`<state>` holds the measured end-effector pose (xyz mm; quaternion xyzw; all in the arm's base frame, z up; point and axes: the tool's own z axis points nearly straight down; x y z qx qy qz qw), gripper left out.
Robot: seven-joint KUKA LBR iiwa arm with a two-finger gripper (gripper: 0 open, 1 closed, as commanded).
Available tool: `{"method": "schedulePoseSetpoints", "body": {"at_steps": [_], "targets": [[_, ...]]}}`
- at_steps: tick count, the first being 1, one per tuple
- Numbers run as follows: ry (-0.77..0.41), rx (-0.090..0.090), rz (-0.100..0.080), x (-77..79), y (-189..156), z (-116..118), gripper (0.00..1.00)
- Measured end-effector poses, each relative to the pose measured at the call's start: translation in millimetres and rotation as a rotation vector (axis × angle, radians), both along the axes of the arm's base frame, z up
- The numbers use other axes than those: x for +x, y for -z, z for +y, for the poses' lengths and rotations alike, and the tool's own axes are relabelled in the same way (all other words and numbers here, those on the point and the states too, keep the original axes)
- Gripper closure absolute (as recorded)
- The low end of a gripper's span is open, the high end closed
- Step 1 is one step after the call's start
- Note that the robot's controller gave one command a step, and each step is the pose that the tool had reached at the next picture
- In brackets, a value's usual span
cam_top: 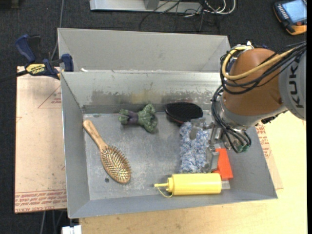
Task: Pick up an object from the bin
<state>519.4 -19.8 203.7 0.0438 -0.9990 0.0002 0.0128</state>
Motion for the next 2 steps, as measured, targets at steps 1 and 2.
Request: {"method": "schedulePoseSetpoints", "body": {"at_steps": [1, 2], "targets": [[0.098, -0.002, 0.002, 65.3, 58.5, 13.9, 0.00], [0.054, -0.003, 0.009, 33.8, 75.8, -50.6, 0.00]]}}
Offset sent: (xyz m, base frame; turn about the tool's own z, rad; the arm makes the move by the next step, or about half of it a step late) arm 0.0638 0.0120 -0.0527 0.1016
